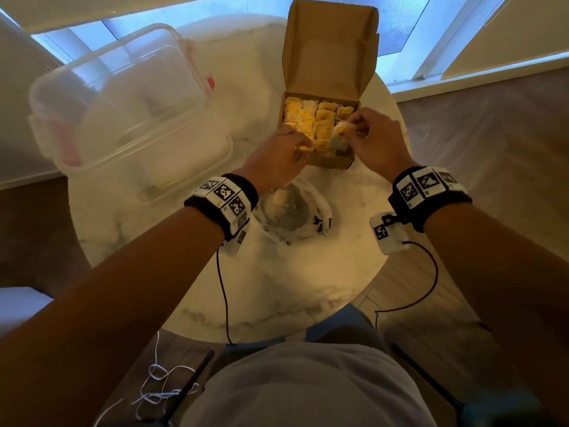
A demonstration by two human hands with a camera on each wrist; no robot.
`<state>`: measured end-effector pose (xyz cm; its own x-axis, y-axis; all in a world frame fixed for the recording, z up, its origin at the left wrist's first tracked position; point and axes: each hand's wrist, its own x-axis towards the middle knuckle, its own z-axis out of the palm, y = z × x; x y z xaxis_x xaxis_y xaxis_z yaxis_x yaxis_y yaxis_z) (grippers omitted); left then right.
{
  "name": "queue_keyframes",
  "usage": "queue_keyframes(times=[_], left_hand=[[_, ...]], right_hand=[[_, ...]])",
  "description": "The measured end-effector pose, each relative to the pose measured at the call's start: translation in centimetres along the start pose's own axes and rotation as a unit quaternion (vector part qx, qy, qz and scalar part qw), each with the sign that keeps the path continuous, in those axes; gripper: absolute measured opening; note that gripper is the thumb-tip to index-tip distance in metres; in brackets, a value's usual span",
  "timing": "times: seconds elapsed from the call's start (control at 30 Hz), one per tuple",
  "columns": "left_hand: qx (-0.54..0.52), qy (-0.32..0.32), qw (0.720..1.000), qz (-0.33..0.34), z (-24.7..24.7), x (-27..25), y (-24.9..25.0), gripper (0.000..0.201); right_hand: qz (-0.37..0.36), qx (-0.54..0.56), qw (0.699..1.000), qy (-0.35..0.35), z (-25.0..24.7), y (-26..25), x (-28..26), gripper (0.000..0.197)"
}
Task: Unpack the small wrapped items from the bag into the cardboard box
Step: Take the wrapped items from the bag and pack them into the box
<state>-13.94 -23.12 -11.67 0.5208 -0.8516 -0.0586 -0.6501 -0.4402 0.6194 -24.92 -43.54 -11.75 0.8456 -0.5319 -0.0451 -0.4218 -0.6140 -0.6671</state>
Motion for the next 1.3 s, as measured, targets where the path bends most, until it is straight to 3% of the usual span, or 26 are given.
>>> queue_keyframes(times=[0.1, 0.23, 0.5, 0.67, 0.83, 1.0, 1.13, 1.3], left_hand=[[0.028, -0.010, 0.999, -0.019, 1.3, 1.1, -0.7, 0.028], [0.055, 0.001, 0.998, -0.029, 2.3, 1.4, -1.3, 0.025], [0.020, 0.031, 0.999, -0.012, 2.7, 1.6, -2.0, 0.021], [-0.001, 0.043, 0.999, -0.016, 2.9, 1.4, -2.0, 0.020], [-0.007, 0.039, 0.999, -0.017, 2.7, 1.2, -1.8, 0.019], [-0.002, 0.034, 0.999, -0.009, 2.6, 1.2, -1.8, 0.019], [-0.005, 0.017, 1.000, -0.003, 2.5, 1.1, -1.9, 0.021], [-0.052, 0.051, 0.997, 0.034, 1.4, 0.0, -1.8, 0.021]], right_hand=[[-0.018, -0.050, 0.999, 0.001, 0.3, 1.2, 2.5, 0.017], [-0.041, -0.124, 0.991, -0.028, 1.4, 2.3, 4.7, 0.035], [-0.080, -0.188, 0.979, 0.019, 2.0, 2.1, 5.8, 0.025], [-0.096, -0.252, 0.963, 0.014, 2.5, 2.3, 5.5, 0.031], [-0.099, -0.310, 0.945, -0.042, 2.7, 2.5, 5.3, 0.027], [-0.078, -0.316, 0.945, -0.021, 3.0, 2.3, 5.2, 0.016], [-0.082, -0.305, 0.949, -0.020, 2.6, 1.7, 4.7, 0.018], [-0.104, -0.270, 0.957, 0.013, 1.5, -0.4, 2.6, 0.018]])
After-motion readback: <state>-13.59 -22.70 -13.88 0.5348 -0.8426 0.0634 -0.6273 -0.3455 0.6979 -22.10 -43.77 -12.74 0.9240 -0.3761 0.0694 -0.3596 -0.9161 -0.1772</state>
